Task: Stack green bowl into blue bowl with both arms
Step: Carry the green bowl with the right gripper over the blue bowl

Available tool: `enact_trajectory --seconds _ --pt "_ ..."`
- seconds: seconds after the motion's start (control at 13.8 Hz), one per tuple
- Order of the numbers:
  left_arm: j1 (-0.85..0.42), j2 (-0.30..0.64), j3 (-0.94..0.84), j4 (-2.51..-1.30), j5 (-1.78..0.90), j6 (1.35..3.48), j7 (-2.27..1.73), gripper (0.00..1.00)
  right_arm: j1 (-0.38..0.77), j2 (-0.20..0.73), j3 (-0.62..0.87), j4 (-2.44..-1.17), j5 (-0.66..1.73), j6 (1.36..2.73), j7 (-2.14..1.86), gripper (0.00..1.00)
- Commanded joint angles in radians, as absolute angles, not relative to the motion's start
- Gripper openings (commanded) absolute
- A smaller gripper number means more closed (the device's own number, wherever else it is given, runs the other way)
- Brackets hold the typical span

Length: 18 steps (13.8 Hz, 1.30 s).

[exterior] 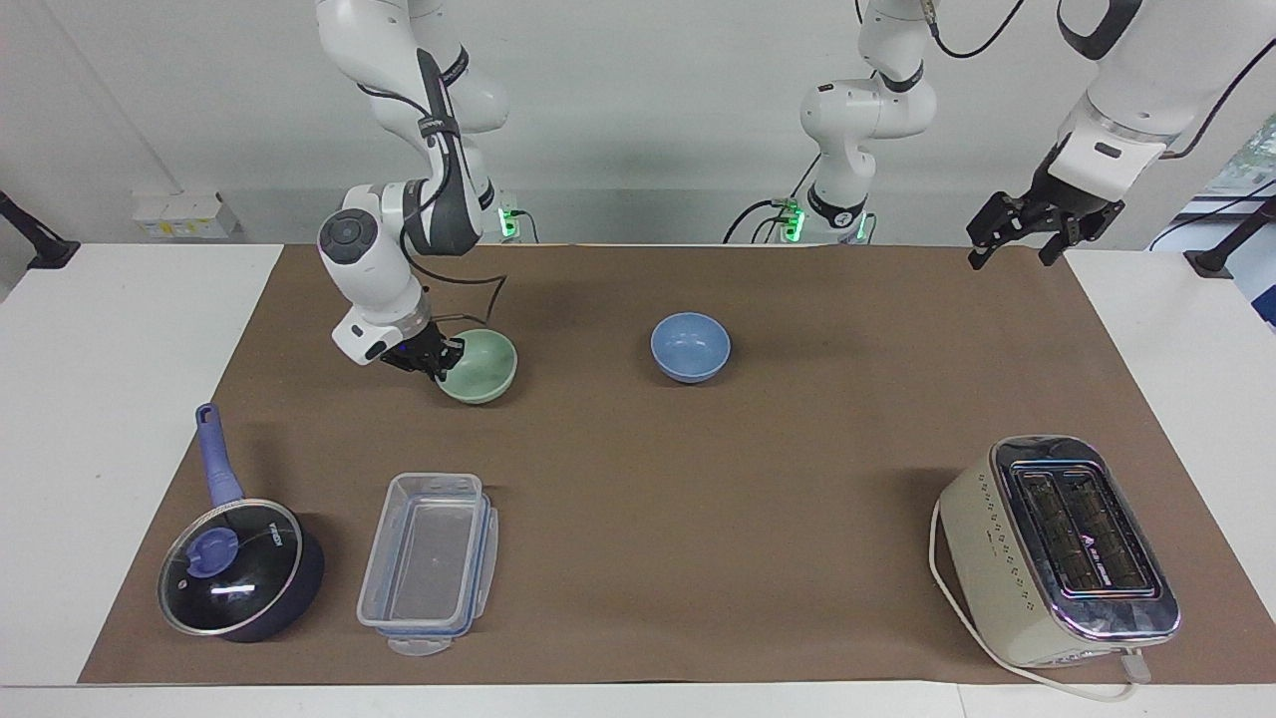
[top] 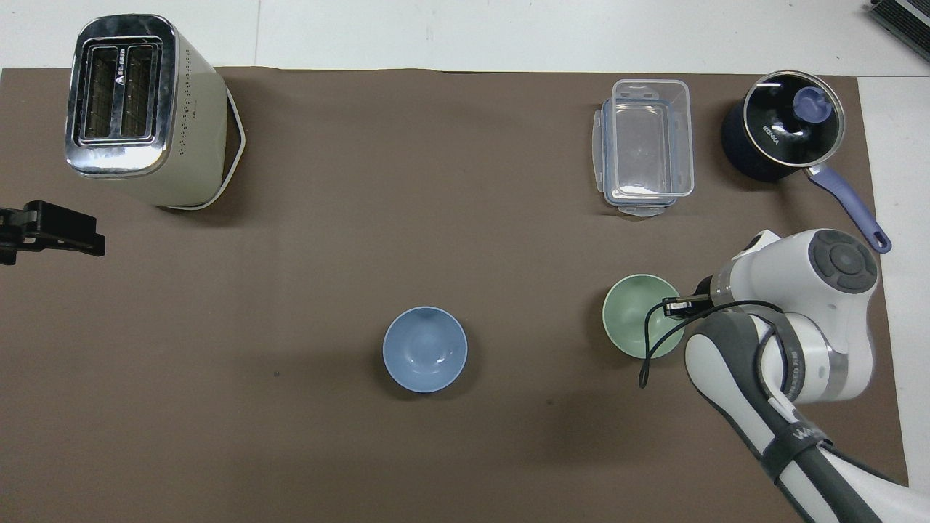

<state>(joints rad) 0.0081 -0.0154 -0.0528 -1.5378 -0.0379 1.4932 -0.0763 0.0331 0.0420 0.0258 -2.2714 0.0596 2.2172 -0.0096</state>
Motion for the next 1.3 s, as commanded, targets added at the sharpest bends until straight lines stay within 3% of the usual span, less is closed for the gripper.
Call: enact_trajectory --seconds 0.0,0.51,0.94,1.23 --pt "0.017 -0.038 -0.058 -1.565 -0.017 1.503 -0.067 1.0 0.047 0.011 0.035 -2.241 0.127 2.148 -0.034 0.0" --pt "0.017 -0.038 -0.058 -1.565 -0.017 1.503 -0.067 1.0 0.322 -0.038 0.035 -2.182 0.147 2.103 0.248 0.0" --pt "0.017 -0.038 -0.058 -1.565 -0.017 1.503 -0.067 1.0 0.55 0.044 0.037 -2.068 0.213 2.147 0.495 0.0" --pt "0.017 -0.038 -0.058 -1.565 -0.017 1.503 -0.067 1.0 0.598 0.09 0.037 -2.052 0.212 2.2 0.558 0.0"
